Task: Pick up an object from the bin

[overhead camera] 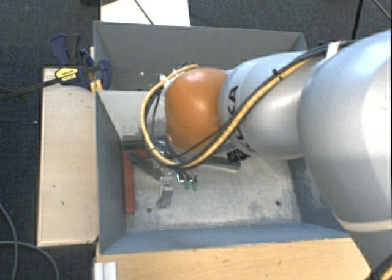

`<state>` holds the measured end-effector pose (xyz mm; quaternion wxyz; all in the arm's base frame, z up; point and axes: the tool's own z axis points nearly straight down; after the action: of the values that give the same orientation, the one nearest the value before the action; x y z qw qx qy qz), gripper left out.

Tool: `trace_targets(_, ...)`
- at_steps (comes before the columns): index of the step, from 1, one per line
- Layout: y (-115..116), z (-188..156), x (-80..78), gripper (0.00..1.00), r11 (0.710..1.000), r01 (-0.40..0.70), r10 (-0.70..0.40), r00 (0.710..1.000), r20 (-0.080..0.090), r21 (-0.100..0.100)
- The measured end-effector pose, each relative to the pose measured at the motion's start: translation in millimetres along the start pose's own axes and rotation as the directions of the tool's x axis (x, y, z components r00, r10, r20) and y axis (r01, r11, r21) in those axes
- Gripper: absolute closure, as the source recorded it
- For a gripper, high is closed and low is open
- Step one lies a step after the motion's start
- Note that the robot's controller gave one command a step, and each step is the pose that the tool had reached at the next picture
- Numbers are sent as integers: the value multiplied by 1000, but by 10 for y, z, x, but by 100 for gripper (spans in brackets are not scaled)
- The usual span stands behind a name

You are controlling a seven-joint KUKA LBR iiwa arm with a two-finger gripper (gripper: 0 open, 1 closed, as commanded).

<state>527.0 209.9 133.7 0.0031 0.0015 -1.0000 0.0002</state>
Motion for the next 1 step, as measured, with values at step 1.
trace_targets(1,-9,-45,-23,0,1000,-6,6,1000,8,-2)
